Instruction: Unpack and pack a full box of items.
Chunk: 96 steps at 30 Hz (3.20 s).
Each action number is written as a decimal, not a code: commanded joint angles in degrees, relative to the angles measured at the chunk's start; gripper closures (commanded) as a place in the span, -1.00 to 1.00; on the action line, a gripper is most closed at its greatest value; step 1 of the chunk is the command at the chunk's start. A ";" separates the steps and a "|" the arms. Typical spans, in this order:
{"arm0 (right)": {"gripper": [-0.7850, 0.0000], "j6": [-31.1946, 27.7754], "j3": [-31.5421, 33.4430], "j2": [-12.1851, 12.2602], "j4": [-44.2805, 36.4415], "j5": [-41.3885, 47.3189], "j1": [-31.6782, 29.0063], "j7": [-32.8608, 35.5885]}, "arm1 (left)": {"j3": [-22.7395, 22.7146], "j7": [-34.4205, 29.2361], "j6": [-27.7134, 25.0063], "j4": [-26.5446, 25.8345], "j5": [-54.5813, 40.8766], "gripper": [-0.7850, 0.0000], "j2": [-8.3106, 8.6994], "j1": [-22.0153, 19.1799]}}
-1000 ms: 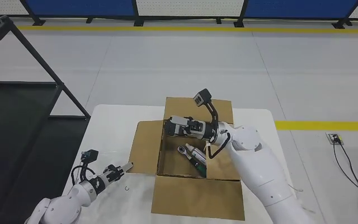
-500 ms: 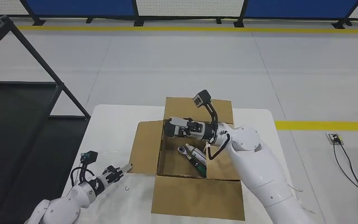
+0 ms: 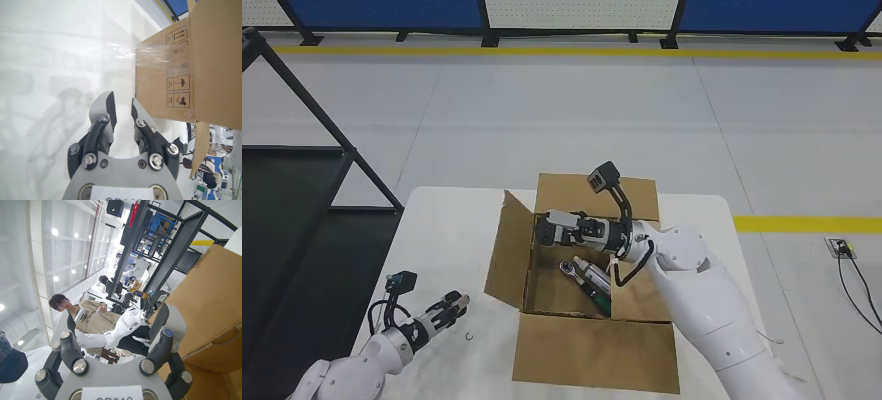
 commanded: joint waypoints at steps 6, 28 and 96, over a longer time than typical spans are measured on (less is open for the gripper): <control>-1.00 -0.17 0.21 0.14 -0.03 0.08 -0.05 0.22 | 0.02 0.34 -0.30 -0.30 -0.25 0.78 -0.01 0.13; -1.00 9.38 -4.80 -0.31 1.90 -9.41 3.47 -3.64 | -7.49 -0.07 -3.60 -2.97 -7.37 -0.10 0.55 3.27; -1.00 2.58 -21.18 -17.74 36.97 -7.84 20.14 -10.12 | -6.44 -0.52 -5.41 3.65 -16.32 -0.37 0.53 1.20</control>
